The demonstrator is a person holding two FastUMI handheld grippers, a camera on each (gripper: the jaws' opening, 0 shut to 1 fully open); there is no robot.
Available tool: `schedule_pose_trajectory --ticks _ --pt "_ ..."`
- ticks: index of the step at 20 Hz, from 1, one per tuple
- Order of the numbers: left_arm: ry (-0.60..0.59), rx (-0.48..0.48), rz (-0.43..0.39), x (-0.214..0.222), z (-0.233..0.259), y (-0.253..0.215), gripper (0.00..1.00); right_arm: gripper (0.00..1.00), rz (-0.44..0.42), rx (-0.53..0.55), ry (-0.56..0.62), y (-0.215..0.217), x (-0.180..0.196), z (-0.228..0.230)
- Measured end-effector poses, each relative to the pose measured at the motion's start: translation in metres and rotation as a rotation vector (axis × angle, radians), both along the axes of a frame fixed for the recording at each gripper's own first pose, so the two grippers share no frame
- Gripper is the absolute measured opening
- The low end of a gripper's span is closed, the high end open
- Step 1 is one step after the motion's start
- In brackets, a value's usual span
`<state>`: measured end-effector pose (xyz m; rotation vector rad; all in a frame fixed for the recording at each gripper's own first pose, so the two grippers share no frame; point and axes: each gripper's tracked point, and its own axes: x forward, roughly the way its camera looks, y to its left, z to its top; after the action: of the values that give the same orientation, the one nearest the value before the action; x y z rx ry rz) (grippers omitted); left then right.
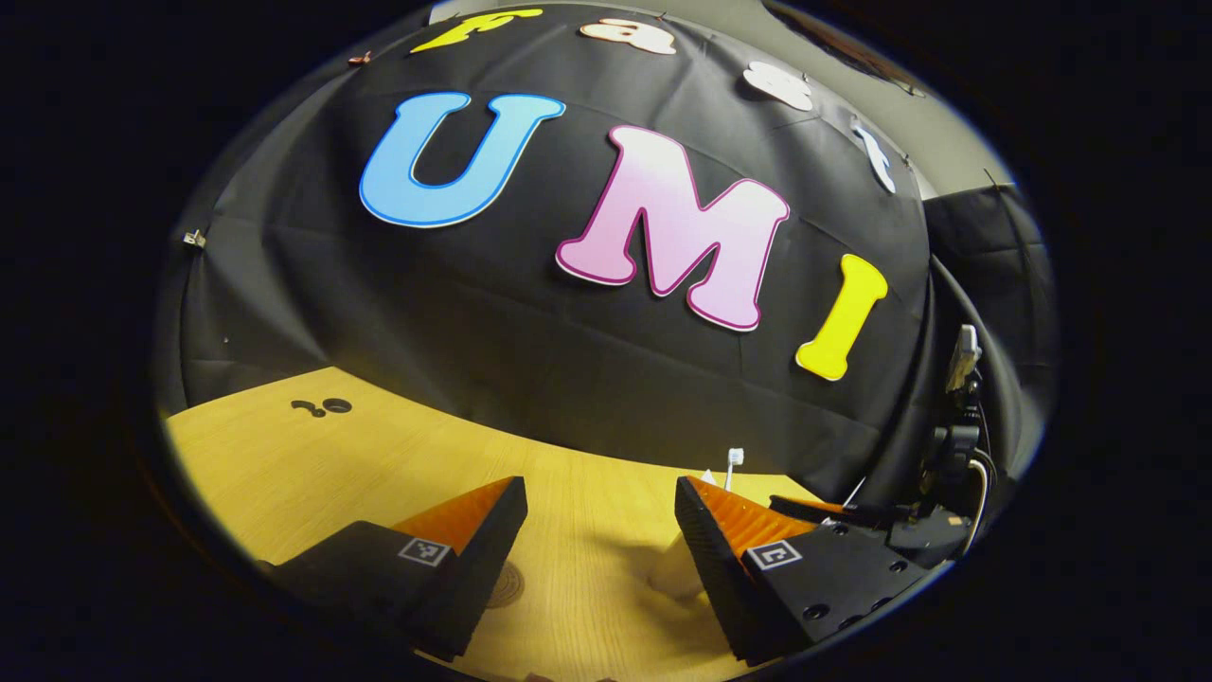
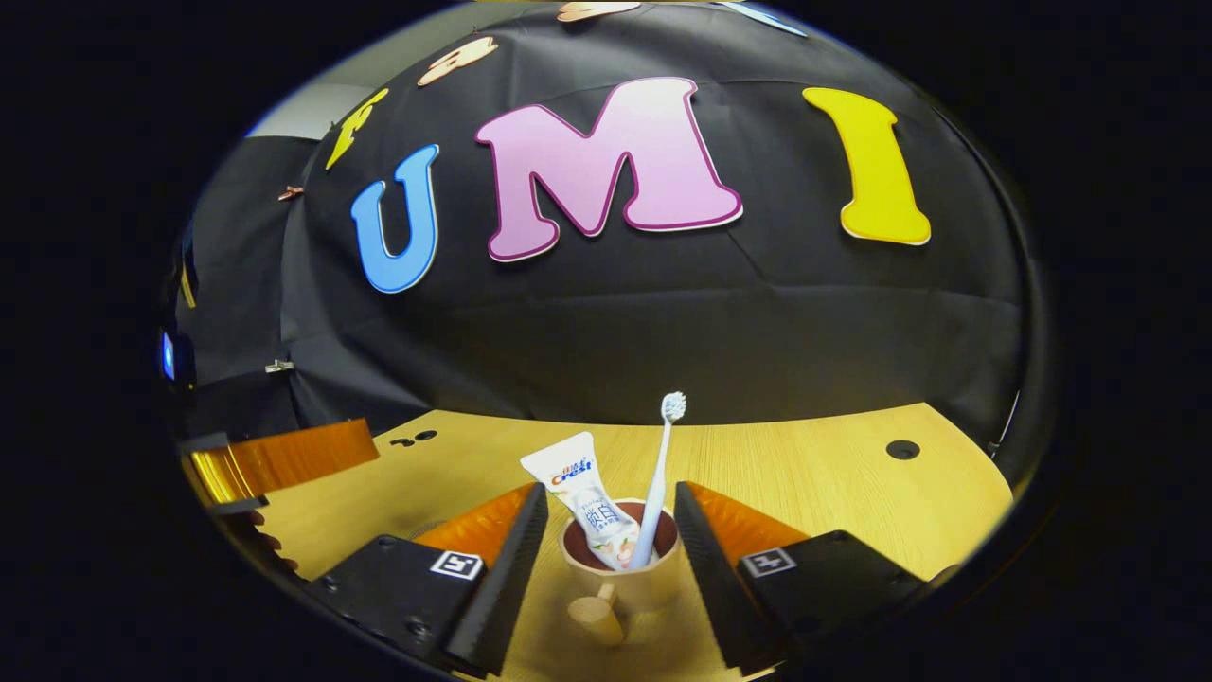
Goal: Put the toothbrush and toothpaste on the desktop into the cup, then pick up the cup and place it on the coaster on the desktop.
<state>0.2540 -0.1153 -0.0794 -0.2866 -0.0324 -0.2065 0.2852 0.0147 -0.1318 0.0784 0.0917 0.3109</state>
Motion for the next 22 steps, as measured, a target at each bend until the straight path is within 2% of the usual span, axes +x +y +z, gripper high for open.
schedule_pose_trajectory --ticks 1,3,5,8,9,10,19,22 --pt "0.014 0.003 0.009 -0.003 -0.005 0.003 0.97 0.89 -0.003 0.008 0.029 -0.002 -0.001 0.001" --pt "0.041 0.000 0.031 -0.013 -0.009 0.014 0.98 0.90 -0.023 0.014 0.088 -0.006 0.000 0.005" --pt "0.064 -0.011 0.056 -0.025 -0.016 0.026 0.98 0.96 -0.050 0.014 0.157 -0.011 0.002 0.007" --pt "0.099 -0.036 0.102 -0.041 -0.023 0.047 0.98 0.96 -0.056 0.036 0.281 -0.011 -0.001 0.004" --pt "0.110 -0.049 0.118 -0.047 -0.024 0.055 0.98 0.90 -0.056 0.043 0.335 -0.011 -0.002 0.000" --pt "0.121 -0.060 0.132 -0.053 -0.026 0.062 0.97 0.98 -0.053 0.051 0.390 -0.009 -0.004 -0.003" --pt "0.175 -0.043 0.255 -0.092 -0.032 0.123 0.98 0.98 0.010 0.019 0.780 0.011 -0.021 -0.033" --pt "0.188 -0.048 0.289 -0.098 -0.038 0.137 0.98 0.98 0.015 -0.033 0.882 0.015 -0.026 -0.054"
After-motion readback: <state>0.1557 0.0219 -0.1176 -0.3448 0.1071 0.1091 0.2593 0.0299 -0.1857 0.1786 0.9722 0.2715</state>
